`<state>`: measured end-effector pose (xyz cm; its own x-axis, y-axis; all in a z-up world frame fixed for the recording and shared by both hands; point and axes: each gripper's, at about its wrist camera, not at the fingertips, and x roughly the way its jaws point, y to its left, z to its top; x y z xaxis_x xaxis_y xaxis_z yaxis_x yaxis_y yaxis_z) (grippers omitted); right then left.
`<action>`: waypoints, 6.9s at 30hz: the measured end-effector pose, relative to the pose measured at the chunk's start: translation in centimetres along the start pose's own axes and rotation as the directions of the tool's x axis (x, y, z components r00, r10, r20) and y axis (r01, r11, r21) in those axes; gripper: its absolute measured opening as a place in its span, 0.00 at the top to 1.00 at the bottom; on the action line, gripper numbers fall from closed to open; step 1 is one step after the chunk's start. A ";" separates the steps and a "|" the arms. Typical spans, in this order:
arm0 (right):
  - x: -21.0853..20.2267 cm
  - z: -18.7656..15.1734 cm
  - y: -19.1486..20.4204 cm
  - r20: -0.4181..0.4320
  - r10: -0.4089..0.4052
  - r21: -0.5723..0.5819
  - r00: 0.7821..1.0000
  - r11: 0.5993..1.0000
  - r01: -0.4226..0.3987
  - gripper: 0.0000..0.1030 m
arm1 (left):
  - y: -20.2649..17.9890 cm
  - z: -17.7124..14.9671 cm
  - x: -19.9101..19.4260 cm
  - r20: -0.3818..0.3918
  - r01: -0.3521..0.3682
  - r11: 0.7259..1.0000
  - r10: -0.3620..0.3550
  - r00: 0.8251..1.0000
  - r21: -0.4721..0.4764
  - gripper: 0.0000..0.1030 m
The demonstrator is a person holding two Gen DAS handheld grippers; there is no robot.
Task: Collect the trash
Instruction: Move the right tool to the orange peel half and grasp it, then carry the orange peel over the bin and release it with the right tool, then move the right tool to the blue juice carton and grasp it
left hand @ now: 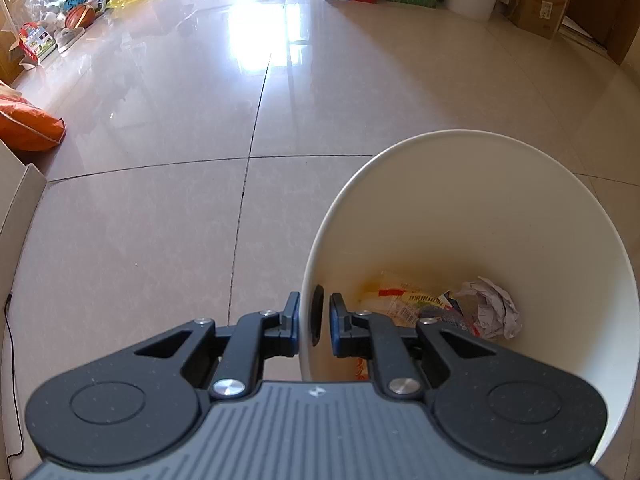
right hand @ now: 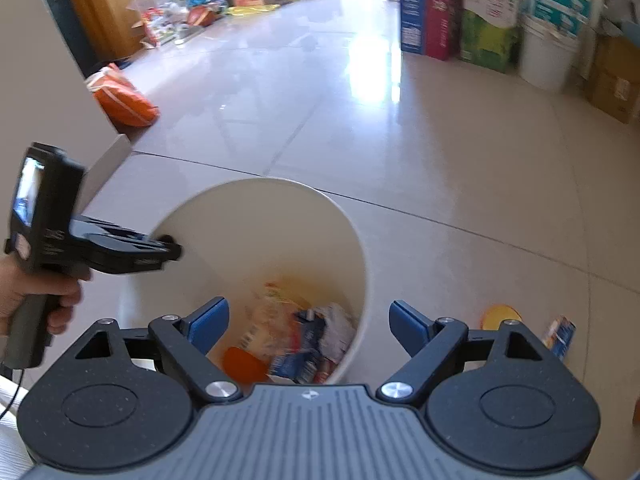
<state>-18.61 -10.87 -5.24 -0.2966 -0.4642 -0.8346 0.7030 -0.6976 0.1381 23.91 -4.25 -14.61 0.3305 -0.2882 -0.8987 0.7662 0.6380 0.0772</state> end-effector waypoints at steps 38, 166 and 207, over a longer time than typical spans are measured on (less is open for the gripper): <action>17.5 -10.8 -20.1 -0.032 -0.337 0.291 0.941 0.898 0.331 0.06 | -0.9 -0.9 0.8 0.007 -0.011 0.998 0.011 1.000 0.062 0.88; 9.3 -8.9 -20.1 0.008 -0.182 0.101 0.983 0.978 0.181 0.00 | -0.3 -0.1 0.2 -0.006 -0.022 1.000 0.021 1.000 -0.008 0.88; 27.8 -10.6 -36.2 -0.238 -0.350 0.379 0.906 0.825 0.419 0.00 | -0.9 -0.3 1.3 -0.023 -0.047 0.999 0.046 0.999 -0.018 0.86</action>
<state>-45.41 7.26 -39.10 -0.3612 -0.0463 -0.9313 0.2113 -0.9769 -0.0334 23.49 -4.93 -15.97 0.3528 -0.2421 -0.9038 0.7400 0.6633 0.1112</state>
